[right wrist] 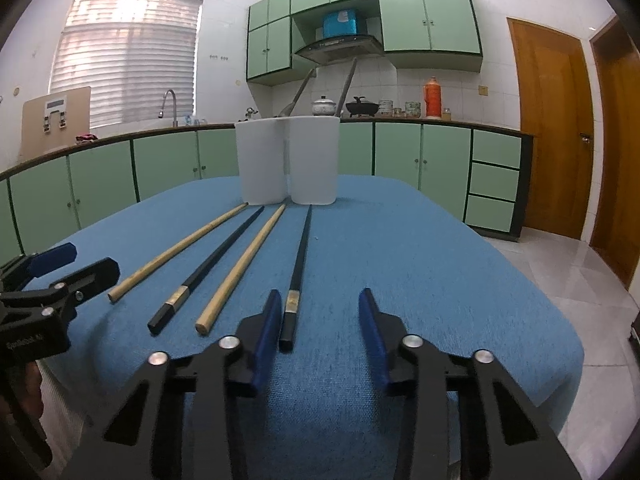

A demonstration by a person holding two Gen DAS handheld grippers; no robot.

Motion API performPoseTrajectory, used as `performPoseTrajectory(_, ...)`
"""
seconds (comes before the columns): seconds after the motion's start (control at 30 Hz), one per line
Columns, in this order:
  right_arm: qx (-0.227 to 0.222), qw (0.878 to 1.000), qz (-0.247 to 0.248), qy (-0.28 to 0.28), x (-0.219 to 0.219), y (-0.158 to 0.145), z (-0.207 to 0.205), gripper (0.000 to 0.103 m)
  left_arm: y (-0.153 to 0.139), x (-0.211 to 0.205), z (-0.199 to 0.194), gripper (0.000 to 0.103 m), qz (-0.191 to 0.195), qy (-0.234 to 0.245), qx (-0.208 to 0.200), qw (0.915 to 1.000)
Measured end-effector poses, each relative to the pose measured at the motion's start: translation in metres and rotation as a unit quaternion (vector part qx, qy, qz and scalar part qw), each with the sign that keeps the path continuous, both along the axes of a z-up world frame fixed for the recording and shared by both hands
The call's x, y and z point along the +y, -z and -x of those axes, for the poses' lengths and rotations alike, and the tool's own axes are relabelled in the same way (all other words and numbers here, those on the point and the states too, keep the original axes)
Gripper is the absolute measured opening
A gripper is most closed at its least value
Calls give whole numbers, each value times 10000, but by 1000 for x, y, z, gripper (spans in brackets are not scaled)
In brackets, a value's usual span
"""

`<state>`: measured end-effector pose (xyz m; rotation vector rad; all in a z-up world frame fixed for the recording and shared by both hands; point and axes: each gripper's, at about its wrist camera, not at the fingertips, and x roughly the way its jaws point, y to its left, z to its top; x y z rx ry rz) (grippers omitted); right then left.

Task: Organize utensils
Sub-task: 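Move both open tools back over the remaining chopsticks, then grasp a black gold-banded chopstick with the right tool while the left grasps a bamboo chopstick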

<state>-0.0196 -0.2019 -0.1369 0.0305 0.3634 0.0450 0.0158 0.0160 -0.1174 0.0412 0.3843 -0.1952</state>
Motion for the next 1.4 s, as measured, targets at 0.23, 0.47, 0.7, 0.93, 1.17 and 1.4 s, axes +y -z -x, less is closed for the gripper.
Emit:
performPoseTrajectory(0.23,-142,9997,173,86,9,4,5,18,2,-2,3,93,79,-22,9,10000)
performPoseTrajectory(0.47,-242,9994,237,101,17,8,8,7,2,-4,5,93,159,-62,49,9998)
performPoseTrajectory(0.7,-369,9988,213,250,14,5,13,7,2,-7,6,93,223,-61,52,9997)
performPoseTrajectory(0.93,-392,9980,226,450,6,4,20,7,4,-14,3,70,184,6,192,9996)
performPoseTrajectory(1.17,-369,9979,233,487,2,4,22,7,9,-27,6,39,19,48,168,9998)
performPoseTrajectory(1.4,-370,9979,211,490,1,3,24,7,12,-40,12,14,-117,145,121,9998)
